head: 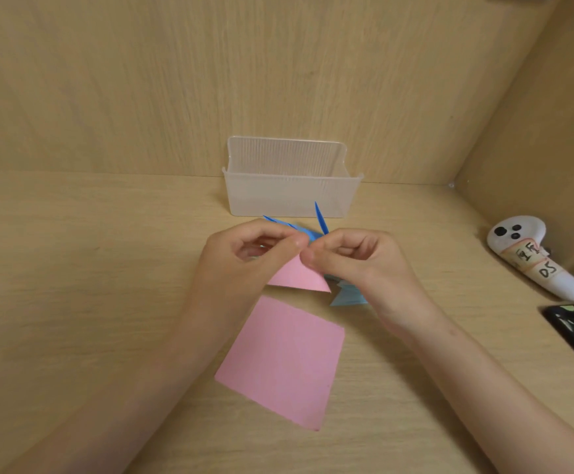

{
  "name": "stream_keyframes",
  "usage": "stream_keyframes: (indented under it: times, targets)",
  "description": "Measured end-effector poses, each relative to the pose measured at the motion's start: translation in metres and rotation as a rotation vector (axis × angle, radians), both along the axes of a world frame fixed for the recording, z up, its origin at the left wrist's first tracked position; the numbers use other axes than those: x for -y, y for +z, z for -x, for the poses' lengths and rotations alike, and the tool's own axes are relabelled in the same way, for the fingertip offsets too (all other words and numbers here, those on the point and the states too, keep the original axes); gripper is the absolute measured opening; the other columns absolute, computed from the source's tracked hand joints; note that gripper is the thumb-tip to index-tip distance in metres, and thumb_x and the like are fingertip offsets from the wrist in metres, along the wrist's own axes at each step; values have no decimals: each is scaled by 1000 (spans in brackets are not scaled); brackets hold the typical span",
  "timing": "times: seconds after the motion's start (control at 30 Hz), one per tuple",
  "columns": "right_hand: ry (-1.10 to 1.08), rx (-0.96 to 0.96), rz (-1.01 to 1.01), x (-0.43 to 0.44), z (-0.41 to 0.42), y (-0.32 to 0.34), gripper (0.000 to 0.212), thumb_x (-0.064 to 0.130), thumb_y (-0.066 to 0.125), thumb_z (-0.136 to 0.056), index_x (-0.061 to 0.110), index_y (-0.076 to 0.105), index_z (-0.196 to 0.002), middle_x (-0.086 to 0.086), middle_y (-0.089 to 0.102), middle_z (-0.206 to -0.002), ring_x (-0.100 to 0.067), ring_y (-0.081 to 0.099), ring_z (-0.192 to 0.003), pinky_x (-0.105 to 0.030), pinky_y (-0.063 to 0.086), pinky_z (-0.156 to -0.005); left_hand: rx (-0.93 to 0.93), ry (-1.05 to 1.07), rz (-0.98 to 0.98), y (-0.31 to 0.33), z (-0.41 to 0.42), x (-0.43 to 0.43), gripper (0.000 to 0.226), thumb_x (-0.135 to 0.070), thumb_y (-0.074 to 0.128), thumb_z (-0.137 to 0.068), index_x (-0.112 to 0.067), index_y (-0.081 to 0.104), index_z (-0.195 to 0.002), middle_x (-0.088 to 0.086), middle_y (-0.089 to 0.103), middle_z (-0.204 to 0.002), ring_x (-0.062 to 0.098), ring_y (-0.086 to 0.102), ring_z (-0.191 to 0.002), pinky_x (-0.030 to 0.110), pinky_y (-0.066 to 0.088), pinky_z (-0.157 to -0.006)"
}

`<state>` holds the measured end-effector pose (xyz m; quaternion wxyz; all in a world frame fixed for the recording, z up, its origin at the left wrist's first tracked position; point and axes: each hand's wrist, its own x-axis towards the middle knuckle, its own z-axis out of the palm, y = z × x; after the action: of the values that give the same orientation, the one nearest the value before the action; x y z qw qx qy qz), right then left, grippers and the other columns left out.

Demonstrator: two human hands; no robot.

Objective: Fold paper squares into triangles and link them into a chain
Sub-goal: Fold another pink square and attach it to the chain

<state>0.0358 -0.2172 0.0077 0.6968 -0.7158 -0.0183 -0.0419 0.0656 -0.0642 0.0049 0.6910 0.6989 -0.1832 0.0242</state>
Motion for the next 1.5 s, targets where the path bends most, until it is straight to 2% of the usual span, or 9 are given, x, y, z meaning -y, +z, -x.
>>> stream_keyframes:
  times: [0.17,0.43,0.63,0.77,0.9,1.03,1.23,1.37,1.5]
  targets:
    - [0,3,16,-1,-1,-4,3,5,72,-77,2,71,-78,-10,71,-77,-16,63,-72,-25,49,-72,-3,55,-8,-2,-1,-2,17,-9,71,-79,-23,73,-68,-9,73,-71,2,67,-71,15,49,-71]
    - [33,1,17,-1,0,-3,5,6,71,-79,4,70,-75,-9,70,-72,-12,62,-67,-20,48,-67,56,165,-67,-1,2,-3,15,-17,73,-78,-27,72,-67,-16,71,-68,-3,61,-68,12,43,-69]
    - [46,6,84,-1,1,-3,6,2,70,-79,4,71,-74,-8,72,-70,-5,63,-62,-14,48,-65,26,282,-27,-2,-11,-10,16,-23,73,-78,-30,71,-65,-15,70,-69,6,58,-70,31,45,-77]
    - [51,6,110,1,1,0,5,3,69,-80,0,70,-76,-13,72,-73,-6,63,-63,-17,48,-64,25,275,-28,-5,-11,-10,16,-23,74,-79,-30,71,-65,-16,69,-68,7,58,-71,30,45,-76]
    - [58,4,130,3,0,1,10,4,69,-81,-5,69,-77,-7,72,-71,-6,62,-62,-17,47,-62,-12,277,-7,-9,-14,-9,16,-27,74,-79,-32,71,-63,-16,68,-67,11,55,-72,24,43,-70]
    - [59,4,159,4,0,2,12,7,70,-81,-4,68,-75,-6,73,-71,-10,64,-66,-19,47,-60,-25,287,8,-8,-12,-7,18,-22,71,-81,-28,69,-64,-18,65,-63,5,53,-66,15,41,-64]
    - [-3,20,185,7,-2,1,13,7,68,-83,3,65,-71,-6,73,-71,-12,63,-67,-20,45,-57,-1,337,78,2,-22,-21,10,-21,67,-85,-19,70,-75,-6,69,-77,4,57,-74,19,43,-73]
    - [-74,45,102,6,-3,2,13,7,64,-86,8,65,-73,0,71,-72,-9,61,-63,-24,47,-59,13,284,-10,0,-16,-13,12,-20,70,-82,-23,70,-70,-12,67,-68,4,53,-67,12,41,-62]
    - [-38,85,97,2,-2,-2,13,22,75,-76,10,68,-77,-3,69,-75,-13,61,-69,-29,48,-64,64,189,-114,-9,-7,-3,16,-17,73,-79,-29,70,-68,-10,71,-74,6,61,-75,20,45,-73]
